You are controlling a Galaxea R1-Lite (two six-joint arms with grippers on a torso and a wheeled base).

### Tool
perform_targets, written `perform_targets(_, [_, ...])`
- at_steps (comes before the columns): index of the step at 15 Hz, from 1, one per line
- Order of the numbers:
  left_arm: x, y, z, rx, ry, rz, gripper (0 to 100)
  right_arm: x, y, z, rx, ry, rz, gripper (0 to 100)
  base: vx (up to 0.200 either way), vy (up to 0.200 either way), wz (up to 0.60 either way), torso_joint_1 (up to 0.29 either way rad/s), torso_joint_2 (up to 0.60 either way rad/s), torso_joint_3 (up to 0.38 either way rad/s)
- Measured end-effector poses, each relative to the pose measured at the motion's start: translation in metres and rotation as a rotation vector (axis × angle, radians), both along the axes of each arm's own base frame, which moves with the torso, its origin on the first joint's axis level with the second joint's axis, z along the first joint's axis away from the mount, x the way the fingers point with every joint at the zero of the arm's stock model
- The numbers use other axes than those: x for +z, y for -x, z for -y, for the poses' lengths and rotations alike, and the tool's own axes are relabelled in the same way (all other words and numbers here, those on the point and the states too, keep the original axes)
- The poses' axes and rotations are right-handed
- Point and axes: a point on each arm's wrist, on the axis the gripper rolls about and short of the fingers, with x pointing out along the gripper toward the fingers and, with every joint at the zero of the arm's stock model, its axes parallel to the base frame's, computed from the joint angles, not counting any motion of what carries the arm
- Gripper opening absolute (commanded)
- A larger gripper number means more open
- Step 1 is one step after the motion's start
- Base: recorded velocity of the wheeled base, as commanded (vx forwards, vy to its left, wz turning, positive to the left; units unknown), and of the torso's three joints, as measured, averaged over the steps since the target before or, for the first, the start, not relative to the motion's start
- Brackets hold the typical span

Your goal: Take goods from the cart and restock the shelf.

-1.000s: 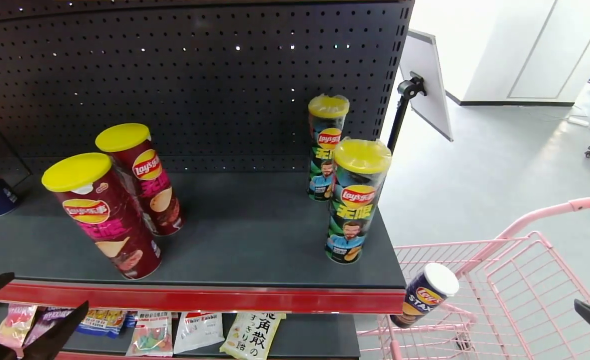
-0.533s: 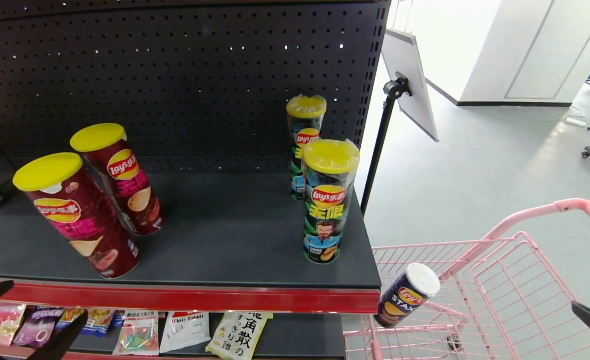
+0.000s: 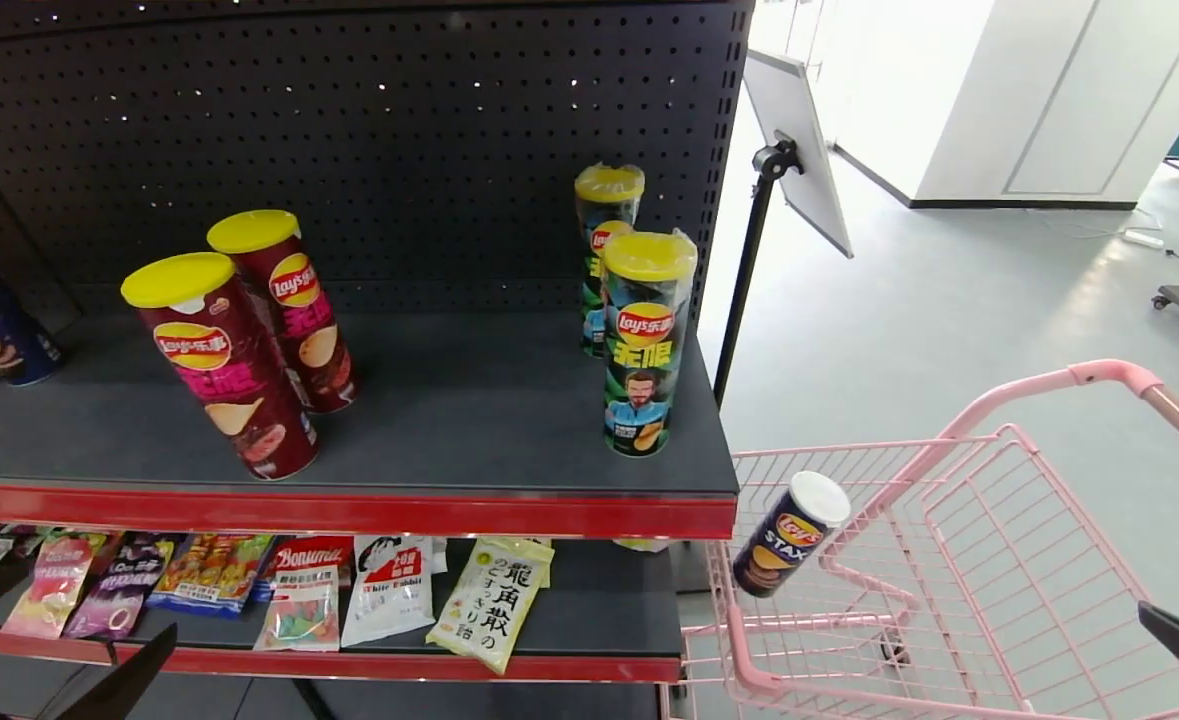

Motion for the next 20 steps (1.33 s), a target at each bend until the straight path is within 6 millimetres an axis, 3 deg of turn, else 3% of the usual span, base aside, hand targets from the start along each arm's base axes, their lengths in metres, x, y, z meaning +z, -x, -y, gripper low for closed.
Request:
perform_targets(6, [0.000, 0.001, 0.000, -0.001, 0.000, 0.001, 100, -0.001, 0.000, 0.000, -0.001, -0.001, -0.005, 100, 0.000, 0.000, -0.60, 0.008, 0.00, 0.002])
perform_targets(14, [0.000, 0.008, 0.000, -0.041, 0.018, 0.037, 100, -0.001, 0.000, 0.000, -0.005, 0.001, -0.008, 100, 0.000, 0.000, 0.00, 0.000, 0.00, 0.000])
perform_targets(20, [-0.001, 0.016, 0.000, -0.042, 0.021, 0.063, 100, -0.001, -0.003, 0.000, -0.002, -0.001, -0.018, 100, 0.000, 0.000, 0.00, -0.134, 0.32, 0.182])
